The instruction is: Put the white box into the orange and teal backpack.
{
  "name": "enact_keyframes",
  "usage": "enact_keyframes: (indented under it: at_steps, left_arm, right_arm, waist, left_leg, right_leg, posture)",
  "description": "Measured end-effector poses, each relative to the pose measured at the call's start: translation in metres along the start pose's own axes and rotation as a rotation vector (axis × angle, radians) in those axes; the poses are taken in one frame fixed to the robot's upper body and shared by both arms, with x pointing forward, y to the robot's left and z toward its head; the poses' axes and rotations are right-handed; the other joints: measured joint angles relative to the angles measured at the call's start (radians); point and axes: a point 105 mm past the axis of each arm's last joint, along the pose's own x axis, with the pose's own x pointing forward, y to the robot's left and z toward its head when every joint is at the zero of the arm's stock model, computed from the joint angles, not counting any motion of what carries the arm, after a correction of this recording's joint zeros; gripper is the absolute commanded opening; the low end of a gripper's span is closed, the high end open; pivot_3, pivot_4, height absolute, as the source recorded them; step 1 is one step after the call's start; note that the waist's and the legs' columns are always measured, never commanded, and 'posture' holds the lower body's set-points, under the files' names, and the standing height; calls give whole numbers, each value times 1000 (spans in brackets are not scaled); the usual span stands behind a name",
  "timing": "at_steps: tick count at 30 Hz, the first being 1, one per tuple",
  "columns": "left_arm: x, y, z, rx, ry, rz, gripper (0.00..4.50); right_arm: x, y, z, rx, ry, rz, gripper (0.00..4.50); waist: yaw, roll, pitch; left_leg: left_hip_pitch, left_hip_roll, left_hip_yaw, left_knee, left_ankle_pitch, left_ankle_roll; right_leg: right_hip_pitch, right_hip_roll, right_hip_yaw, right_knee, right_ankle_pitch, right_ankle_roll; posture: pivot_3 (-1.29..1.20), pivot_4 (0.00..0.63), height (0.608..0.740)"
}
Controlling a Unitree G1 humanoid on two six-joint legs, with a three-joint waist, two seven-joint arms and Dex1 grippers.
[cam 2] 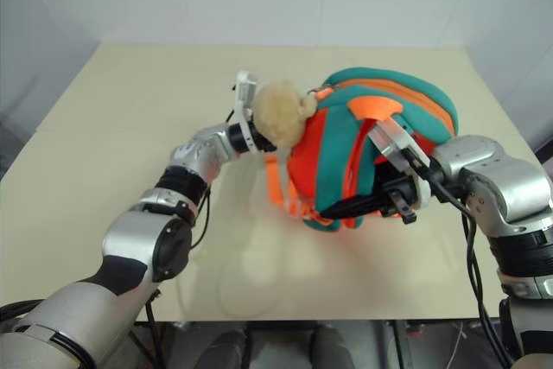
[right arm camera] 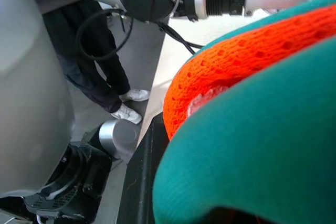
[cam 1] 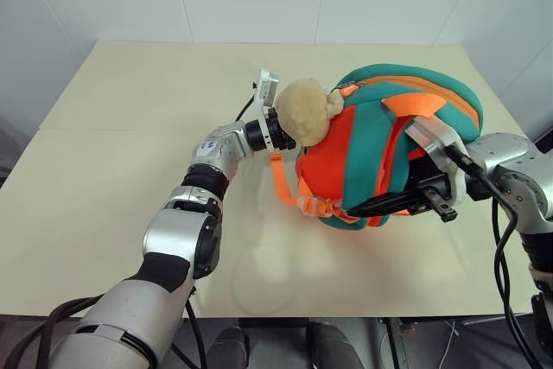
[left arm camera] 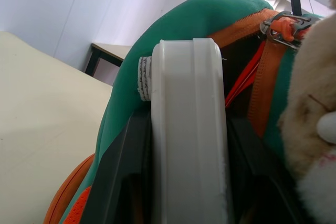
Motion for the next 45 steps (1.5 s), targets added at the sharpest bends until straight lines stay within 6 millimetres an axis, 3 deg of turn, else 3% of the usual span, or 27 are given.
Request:
enact_keyframes:
  at_steps: [9, 17, 22, 27, 32, 38, 45]
  left_arm:
    - [-2, -16, 2, -3, 37, -64, 1376]
    - [4, -38, 4, -19, 56, -118, 1376]
    - [11, -33, -2, -55, 56, -89, 1376]
    - [21, -25, -22, -47, 136, -60, 1376]
    - [30, -21, -35, 41, 246, -47, 2891]
    - [30, -16, -35, 79, 312, -22, 4484]
    - [16, -19, -15, 133, 323, -23, 4484]
  right_arm:
    - [-7, 8, -11, -80, 125, 39, 655]
    - [-9, 2, -17, -132, 171, 55, 655]
    - [-10, -2, -17, -135, 173, 49, 655]
    - [-10, -3, -17, -137, 169, 46, 655]
    - [-8, -4, -19, -136, 171, 49, 655]
    - [-6, -5, -20, -134, 173, 52, 655]
    - [-5, -6, -20, -131, 173, 53, 655]
  waist:
    - [0, 1, 1]
    - [3, 2, 1]
    - [3, 2, 1]
    - [4, 2, 1]
    - [5, 2, 1]
    - [7, 2, 1]
    - [-4, 2, 1]
  left_leg:
    - [0, 0, 1, -1, 0, 1]
    - [0, 0, 0, 1, 0, 1]
    - [0, 0, 0, 1, 0, 1]
    - [0, 0, 0, 1, 0, 0]
    - [0, 0, 1, 2, 0, 0]
    - [1, 0, 1, 3, 0, 1]
    - [1, 0, 1, 2, 0, 0]
  right_leg:
    - [-1, 0, 0, -1, 0, 0]
    - [0, 0, 0, -1, 0, 0]
    - [1, 0, 0, -1, 0, 0]
    - [1, 0, 0, -1, 0, 0]
    - [1, 0, 0, -1, 0, 0]
    - [3, 0, 0, -1, 1, 1]
    - [1, 0, 1, 0, 1, 1]
  posture:
    - [0, 150, 740]
    - [0, 150, 740]
    - [0, 150, 740]
    - [0, 150, 740]
    - [0, 150, 740]
    - [0, 150, 740]
    - [0, 150, 740]
